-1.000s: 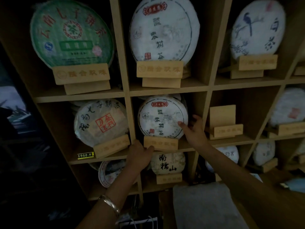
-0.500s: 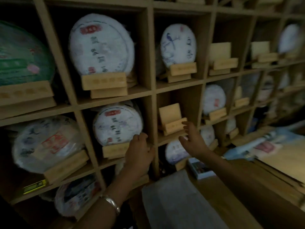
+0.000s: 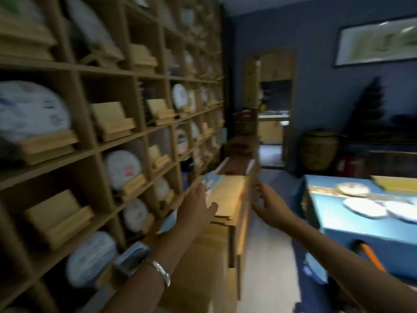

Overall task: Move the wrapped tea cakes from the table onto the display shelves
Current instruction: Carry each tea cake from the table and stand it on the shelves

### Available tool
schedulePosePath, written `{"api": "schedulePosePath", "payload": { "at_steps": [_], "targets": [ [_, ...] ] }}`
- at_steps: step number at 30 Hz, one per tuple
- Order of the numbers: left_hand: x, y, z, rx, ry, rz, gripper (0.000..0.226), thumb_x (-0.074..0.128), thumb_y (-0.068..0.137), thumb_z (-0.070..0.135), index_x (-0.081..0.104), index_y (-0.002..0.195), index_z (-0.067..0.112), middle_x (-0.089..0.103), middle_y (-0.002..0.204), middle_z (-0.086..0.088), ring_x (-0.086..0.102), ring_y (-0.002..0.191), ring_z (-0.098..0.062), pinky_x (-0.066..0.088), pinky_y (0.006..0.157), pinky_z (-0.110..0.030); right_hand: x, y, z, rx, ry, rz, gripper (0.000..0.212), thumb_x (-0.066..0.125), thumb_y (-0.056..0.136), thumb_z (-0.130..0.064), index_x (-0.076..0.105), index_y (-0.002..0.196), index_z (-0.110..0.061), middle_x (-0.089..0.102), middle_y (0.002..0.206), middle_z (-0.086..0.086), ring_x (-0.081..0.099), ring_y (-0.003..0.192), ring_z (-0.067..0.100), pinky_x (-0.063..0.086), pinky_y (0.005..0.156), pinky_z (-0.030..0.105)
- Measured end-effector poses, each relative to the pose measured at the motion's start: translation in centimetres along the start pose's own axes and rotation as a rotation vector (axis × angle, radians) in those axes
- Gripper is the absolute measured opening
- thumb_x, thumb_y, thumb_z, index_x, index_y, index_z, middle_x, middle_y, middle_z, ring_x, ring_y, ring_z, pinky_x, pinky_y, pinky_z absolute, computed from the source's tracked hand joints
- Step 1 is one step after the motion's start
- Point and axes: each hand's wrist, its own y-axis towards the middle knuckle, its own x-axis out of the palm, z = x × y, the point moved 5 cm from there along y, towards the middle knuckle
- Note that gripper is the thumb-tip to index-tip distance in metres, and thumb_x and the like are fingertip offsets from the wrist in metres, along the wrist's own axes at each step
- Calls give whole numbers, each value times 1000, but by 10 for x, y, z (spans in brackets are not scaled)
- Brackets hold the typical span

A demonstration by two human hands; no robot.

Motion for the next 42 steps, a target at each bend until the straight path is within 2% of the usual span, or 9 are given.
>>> {"api": "schedulePosePath", "payload": {
  "at_steps": [2,5,8,11,19,26,34,38,42],
  "targets": [
    [36,6,59,74,-41,-56,42,58,91,37,48,125,16,56,122,-8,57,107,-29,50,83,-38,-56,-24,45,73,-65,70,46,68,87,-14,52,129,-9,59,120,11,59,112,31,42,83,26],
    [84,-3,152,172,-92,-112,40,61,88,36,50,121,18,59,120,-8,59,106,-29,49,83,-35,-139,-75,105,209,-143,115,50,66,87,-11,47,133,-5,57,127,20,55,118,35,44,95,35],
    [127,-21,245,266,-132,-170,41,67,85,32,53,120,15,62,115,-8,60,103,-26,43,78,-31,-222,-138,156,322,-204,164,51,61,90,-11,43,137,-6,50,136,18,48,127,33,41,103,39],
    [162,-43,340,336,-178,-246,41,68,85,32,52,118,13,61,113,-10,60,102,-28,46,79,-33,-300,-209,198,430,-266,217,51,60,92,-18,41,138,-13,48,140,13,49,126,29,41,99,35],
    [253,-154,601,639,-198,-458,49,62,86,40,45,127,18,60,122,-9,59,106,-28,49,80,-37,-495,-404,277,678,-387,409,53,58,93,-22,38,142,-16,45,141,14,51,124,28,45,99,38],
    [305,-236,791,905,-248,-609,52,59,89,42,41,130,17,56,128,-9,58,111,-28,51,89,-44,-617,-534,321,891,-448,592,53,60,89,-22,41,138,-15,51,137,12,52,125,27,47,95,35],
    [381,-271,952,1113,-315,-685,49,58,90,41,42,130,18,58,125,-8,56,113,-26,52,89,-42,-708,-602,398,1063,-480,735,54,59,89,-17,41,140,-13,58,123,10,59,95,18,43,73,28],
    [422,-267,1032,1176,-362,-723,48,59,89,39,45,128,16,62,116,-7,60,103,-25,50,76,-36,-768,-609,441,1114,-511,796,48,62,91,-23,44,134,-13,57,126,8,58,111,25,47,83,32],
    [462,-253,1104,1223,-389,-761,46,59,89,38,47,127,16,62,111,-3,58,95,-21,46,70,-32,-823,-609,484,1178,-549,780,53,58,91,-24,38,140,-16,51,117,5,56,80,13,44,62,26]
  ]
}}
